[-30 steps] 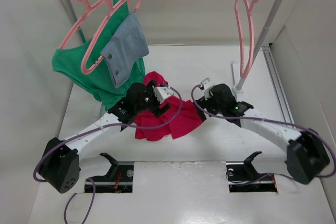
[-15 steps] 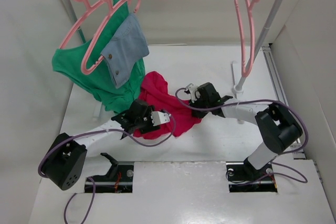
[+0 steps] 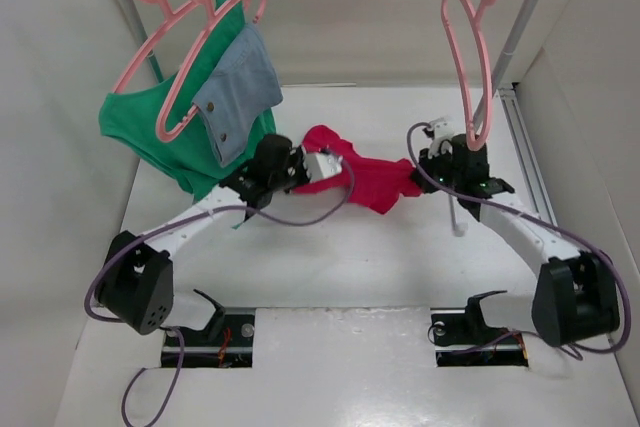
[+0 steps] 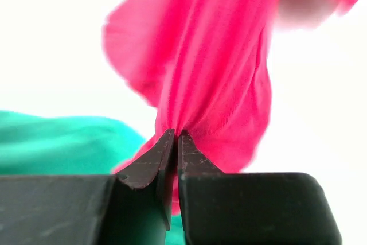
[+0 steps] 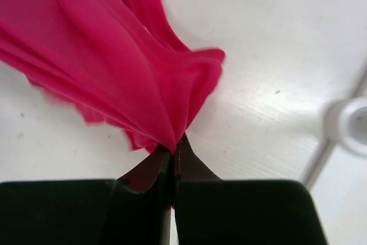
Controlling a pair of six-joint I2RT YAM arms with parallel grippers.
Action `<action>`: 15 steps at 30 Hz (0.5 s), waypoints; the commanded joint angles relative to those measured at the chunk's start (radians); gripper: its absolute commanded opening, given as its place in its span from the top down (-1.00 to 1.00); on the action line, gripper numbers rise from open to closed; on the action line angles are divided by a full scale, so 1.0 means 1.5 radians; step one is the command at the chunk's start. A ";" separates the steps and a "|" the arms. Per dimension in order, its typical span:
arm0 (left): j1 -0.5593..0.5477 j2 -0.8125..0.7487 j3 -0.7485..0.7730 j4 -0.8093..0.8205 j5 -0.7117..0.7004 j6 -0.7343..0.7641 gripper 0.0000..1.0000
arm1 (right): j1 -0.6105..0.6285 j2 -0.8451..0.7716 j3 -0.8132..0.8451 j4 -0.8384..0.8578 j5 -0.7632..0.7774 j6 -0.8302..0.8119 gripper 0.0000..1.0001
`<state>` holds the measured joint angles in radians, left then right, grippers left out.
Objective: Place the t-shirt on the hanger
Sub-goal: Move the tshirt to the center of the board
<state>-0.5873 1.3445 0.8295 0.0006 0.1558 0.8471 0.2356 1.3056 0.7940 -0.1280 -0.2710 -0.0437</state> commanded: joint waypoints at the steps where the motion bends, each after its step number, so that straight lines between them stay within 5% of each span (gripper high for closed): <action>1: 0.022 0.001 0.165 -0.052 -0.022 -0.020 1.00 | -0.050 -0.069 -0.021 0.025 -0.013 0.016 1.00; 7: 0.013 0.015 0.247 -0.286 0.012 0.058 1.00 | -0.103 -0.174 -0.063 -0.064 -0.050 0.022 1.00; 14: -0.041 -0.028 0.075 -0.468 0.055 0.121 1.00 | -0.103 -0.174 -0.097 -0.221 -0.100 0.014 1.00; 15: -0.054 -0.034 0.044 -0.492 0.062 0.136 1.00 | -0.103 -0.182 -0.104 -0.234 -0.092 0.020 0.69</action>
<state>-0.6441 1.3590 0.9806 -0.4679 0.2844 0.9707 0.1078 1.0458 0.6659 -0.3378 -0.4610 -0.0082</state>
